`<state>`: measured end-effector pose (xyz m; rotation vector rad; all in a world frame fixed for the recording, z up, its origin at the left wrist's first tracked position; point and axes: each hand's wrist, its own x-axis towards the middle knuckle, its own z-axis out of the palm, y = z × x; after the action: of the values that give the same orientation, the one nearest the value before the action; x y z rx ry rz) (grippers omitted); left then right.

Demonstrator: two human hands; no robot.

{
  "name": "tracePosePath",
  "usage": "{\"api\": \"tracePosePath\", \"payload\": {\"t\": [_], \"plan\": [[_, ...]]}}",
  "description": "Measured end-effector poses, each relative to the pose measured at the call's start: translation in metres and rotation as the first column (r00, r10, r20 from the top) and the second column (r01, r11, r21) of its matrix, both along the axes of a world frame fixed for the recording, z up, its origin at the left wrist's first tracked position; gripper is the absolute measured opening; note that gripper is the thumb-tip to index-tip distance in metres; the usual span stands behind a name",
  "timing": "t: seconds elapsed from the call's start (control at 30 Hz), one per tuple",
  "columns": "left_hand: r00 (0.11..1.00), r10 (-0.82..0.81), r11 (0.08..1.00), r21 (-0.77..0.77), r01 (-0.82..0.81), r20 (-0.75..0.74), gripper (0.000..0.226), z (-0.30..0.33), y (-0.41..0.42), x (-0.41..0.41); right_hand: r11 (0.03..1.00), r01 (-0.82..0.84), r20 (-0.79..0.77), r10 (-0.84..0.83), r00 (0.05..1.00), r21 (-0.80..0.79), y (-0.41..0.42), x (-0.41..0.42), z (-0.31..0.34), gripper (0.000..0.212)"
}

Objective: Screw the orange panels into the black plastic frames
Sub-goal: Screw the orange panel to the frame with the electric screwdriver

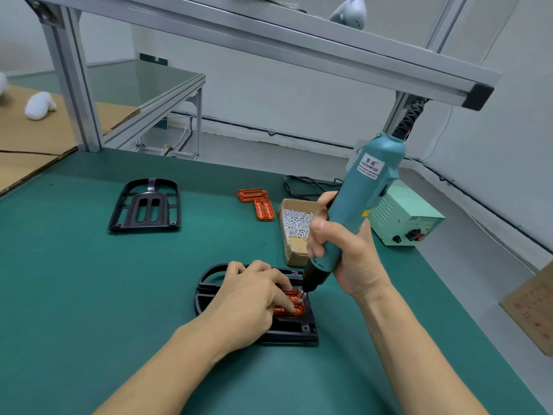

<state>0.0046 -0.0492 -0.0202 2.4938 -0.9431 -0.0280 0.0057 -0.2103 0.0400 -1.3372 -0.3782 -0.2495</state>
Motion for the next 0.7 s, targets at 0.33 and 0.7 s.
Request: {"api": "tracePosePath", "payload": {"t": [0.33,0.7], "plan": [[1.0,0.0,1.0,-0.005,0.0,0.017,0.041,0.0,0.001,0.0,0.999,-0.034,0.024,0.034,0.999,-0.03,0.003,0.003,0.0,0.023],[1.0,-0.016,0.999,-0.043,0.016,0.003,0.037,0.0,0.001,-0.001,0.863,0.283,0.093,-0.351,0.932,0.418,-0.033,-0.009,0.008,0.023]]}}
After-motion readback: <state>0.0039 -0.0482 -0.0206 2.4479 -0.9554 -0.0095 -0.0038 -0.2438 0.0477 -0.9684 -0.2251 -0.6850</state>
